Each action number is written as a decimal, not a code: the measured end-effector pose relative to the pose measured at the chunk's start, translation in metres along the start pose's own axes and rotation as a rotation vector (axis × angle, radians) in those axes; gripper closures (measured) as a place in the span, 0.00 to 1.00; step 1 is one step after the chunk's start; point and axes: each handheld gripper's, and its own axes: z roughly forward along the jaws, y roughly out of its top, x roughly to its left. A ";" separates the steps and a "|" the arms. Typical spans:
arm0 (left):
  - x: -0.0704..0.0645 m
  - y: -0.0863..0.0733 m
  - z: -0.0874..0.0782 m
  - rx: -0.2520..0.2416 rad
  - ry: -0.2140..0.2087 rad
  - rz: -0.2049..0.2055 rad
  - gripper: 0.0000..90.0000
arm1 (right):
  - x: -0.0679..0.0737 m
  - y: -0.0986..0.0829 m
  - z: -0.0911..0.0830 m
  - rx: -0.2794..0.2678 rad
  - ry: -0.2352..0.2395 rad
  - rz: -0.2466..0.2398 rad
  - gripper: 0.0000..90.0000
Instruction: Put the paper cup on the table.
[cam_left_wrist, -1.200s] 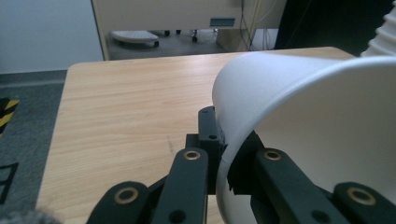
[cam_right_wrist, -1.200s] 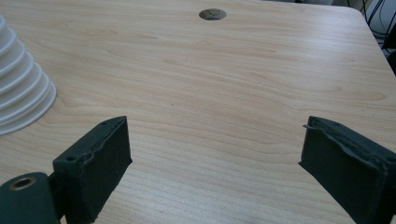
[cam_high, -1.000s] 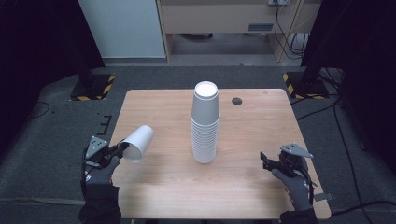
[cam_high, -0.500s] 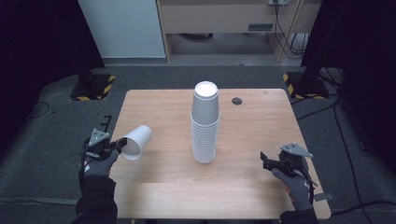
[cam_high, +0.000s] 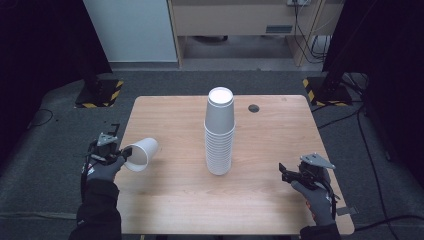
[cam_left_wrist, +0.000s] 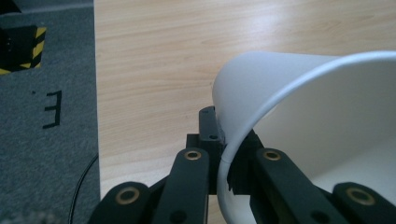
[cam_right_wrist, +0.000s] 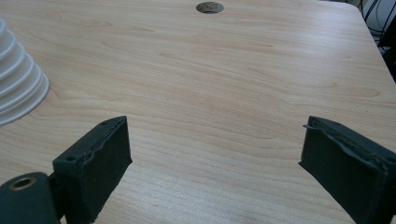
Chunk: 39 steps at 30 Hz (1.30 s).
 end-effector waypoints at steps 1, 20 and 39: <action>0.001 0.000 0.000 0.017 0.002 0.004 0.96 | 0.000 0.000 0.000 0.002 0.002 -0.003 0.09; 0.006 0.018 0.001 0.282 0.019 0.042 0.96 | 0.000 0.000 0.000 0.003 0.002 -0.002 0.09; 0.001 0.024 0.009 0.506 -0.003 0.051 0.96 | 0.000 0.000 0.000 0.001 0.002 -0.001 0.09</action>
